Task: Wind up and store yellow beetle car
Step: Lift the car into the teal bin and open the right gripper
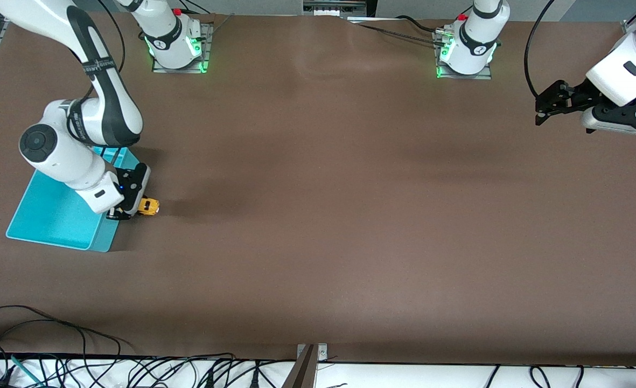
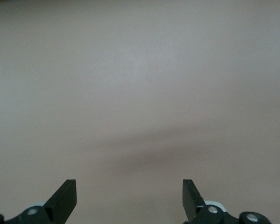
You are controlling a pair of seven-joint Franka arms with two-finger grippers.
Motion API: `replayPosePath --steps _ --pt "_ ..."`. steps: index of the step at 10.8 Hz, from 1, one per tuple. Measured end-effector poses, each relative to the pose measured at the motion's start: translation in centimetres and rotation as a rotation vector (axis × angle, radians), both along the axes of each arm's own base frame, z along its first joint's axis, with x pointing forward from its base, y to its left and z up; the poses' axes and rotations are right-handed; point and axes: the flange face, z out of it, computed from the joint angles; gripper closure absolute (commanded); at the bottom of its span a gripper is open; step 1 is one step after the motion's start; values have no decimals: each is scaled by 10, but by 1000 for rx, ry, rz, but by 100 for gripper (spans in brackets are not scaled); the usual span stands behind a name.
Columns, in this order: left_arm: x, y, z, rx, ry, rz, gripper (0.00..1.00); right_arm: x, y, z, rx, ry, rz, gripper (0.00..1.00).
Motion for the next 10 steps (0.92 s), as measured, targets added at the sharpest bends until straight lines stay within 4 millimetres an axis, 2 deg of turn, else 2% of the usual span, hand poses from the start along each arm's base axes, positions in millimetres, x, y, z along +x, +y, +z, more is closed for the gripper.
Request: replayPosePath --steps 2,4,6,8,10 --pt "0 0 0 0 0 0 0 -7 -3 27 -4 22 22 100" --pt "0 0 0 0 0 0 0 -14 -24 48 -9 36 82 100" --pt "0 -1 0 0 0 -1 0 -20 -66 57 -11 54 169 100" --pt "0 -1 0 0 0 -2 0 -28 -109 54 -7 73 263 100" --pt "0 -1 0 0 1 -2 0 -35 -138 47 0 89 358 100"
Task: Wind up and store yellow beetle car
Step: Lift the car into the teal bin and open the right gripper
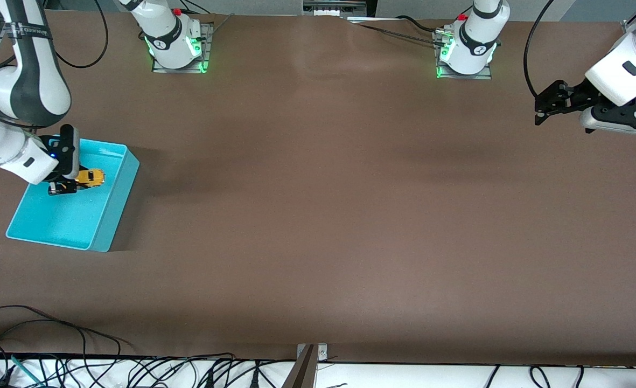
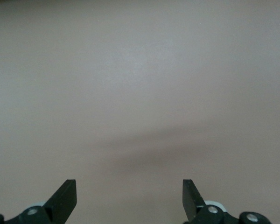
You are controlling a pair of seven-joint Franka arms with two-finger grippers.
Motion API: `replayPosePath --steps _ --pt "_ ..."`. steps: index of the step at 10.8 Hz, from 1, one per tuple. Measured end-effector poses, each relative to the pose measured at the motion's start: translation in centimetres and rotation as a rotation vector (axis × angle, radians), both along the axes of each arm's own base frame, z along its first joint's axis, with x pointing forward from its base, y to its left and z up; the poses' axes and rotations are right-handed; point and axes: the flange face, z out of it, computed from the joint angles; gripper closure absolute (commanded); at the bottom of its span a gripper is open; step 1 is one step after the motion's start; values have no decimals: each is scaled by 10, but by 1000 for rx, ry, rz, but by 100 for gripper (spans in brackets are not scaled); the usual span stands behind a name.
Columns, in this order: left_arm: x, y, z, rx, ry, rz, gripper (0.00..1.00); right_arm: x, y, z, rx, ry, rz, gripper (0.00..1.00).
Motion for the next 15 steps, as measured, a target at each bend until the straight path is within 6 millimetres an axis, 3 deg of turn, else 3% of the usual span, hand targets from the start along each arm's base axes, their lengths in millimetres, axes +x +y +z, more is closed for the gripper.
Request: replayPosePath --steps 10,12,15 --pt "0 0 0 0 1 -1 0 -58 -92 -83 46 21 362 100" --pt "0 0 0 0 1 -1 0 -74 -106 -105 52 20 382 100" --pt "0 0 0 0 2 -1 0 -78 -111 -127 56 21 388 100"
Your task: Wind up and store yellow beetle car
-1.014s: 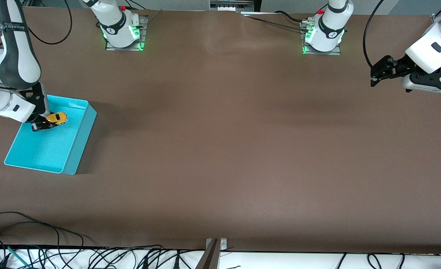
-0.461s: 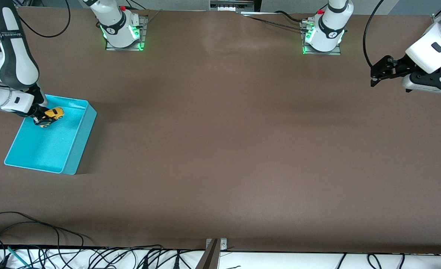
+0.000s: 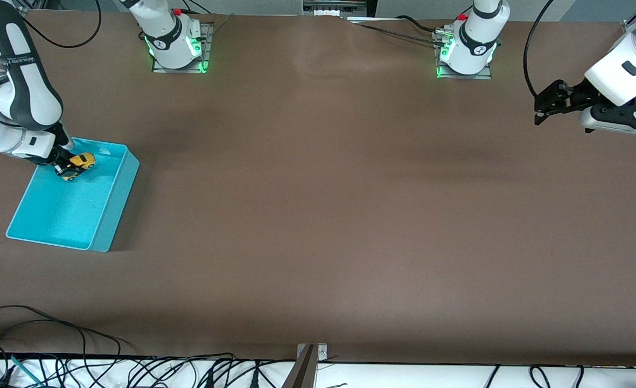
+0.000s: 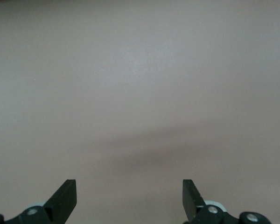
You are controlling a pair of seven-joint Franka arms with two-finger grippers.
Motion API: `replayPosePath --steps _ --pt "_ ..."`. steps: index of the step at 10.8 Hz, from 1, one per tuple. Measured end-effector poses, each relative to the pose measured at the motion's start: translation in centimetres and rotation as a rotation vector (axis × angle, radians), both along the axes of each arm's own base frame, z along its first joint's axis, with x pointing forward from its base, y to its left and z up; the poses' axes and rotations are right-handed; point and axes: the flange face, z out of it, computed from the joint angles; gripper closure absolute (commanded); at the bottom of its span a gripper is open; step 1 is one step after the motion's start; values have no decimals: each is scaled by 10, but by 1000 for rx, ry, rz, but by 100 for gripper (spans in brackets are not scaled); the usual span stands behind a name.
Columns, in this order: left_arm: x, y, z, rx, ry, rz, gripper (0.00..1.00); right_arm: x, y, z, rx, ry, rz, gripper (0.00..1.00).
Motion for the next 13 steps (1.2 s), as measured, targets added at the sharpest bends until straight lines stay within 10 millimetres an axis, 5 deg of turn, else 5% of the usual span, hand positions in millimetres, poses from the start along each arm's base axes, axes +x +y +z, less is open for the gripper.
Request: replayPosePath --steps 2,3,6,7,11,13 --pt "0 0 0 0 0 0 0 0 -2 -9 -3 -9 -4 53" --pt "0 0 0 0 0 0 0 0 -4 -13 -4 -12 -9 40" --pt "0 0 0 0 1 0 0 -5 -12 -24 2 -5 -27 29" --pt "0 0 0 0 1 0 0 -6 -13 -27 4 -2 -30 4" --pt "0 0 0 0 1 0 0 1 0 -27 41 -16 -50 0" --pt "0 0 0 0 1 0 0 16 18 -10 63 -41 -70 0"
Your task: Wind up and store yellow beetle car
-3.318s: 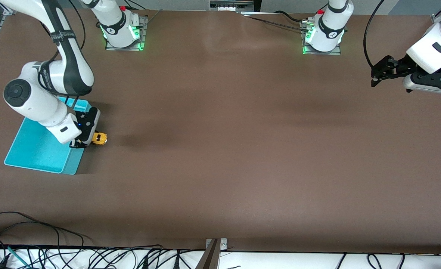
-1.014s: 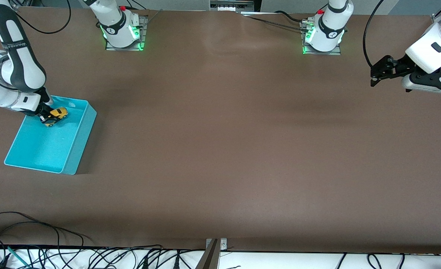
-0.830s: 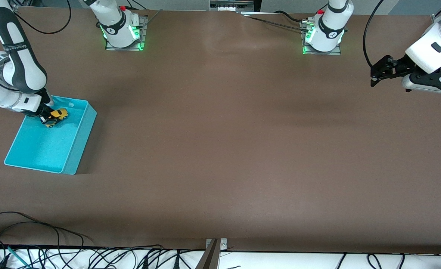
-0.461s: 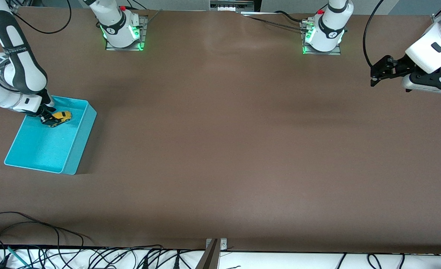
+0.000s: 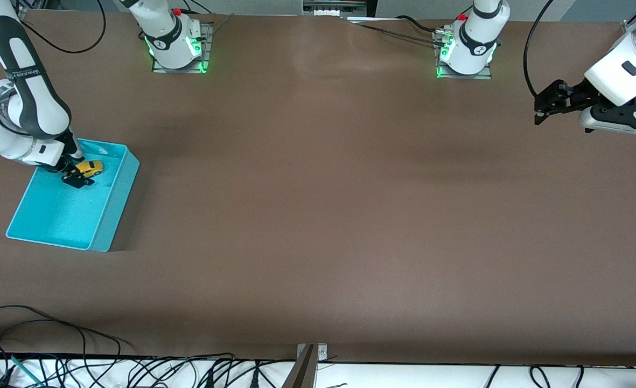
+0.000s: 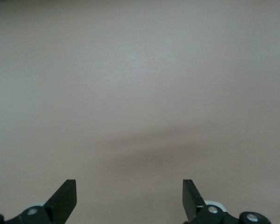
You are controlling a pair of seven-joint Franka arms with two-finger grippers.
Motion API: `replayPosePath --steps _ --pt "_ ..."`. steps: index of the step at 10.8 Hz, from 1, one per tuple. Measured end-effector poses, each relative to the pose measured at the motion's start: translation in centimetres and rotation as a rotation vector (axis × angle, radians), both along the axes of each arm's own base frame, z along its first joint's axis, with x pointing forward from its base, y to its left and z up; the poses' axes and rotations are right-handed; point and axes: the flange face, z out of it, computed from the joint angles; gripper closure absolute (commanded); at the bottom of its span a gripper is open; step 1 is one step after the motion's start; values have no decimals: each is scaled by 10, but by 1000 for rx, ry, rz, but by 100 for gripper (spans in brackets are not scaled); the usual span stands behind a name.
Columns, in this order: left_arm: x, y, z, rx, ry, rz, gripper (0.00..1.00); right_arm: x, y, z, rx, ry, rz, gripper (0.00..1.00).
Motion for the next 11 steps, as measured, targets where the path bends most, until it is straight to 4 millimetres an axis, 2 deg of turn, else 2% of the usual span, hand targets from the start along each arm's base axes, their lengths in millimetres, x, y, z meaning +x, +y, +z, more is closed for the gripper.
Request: replayPosePath --steps 2,4,7,11 --pt "0 0 0 0 0 0 0 7 9 28 7 13 -68 0" --pt "0 0 0 0 0 0 0 11 20 65 3 23 -172 0" --pt "0 0 0 0 0 0 0 28 61 119 -8 39 -335 0" --pt "0 0 0 0 1 0 0 51 109 154 -21 46 -597 0"
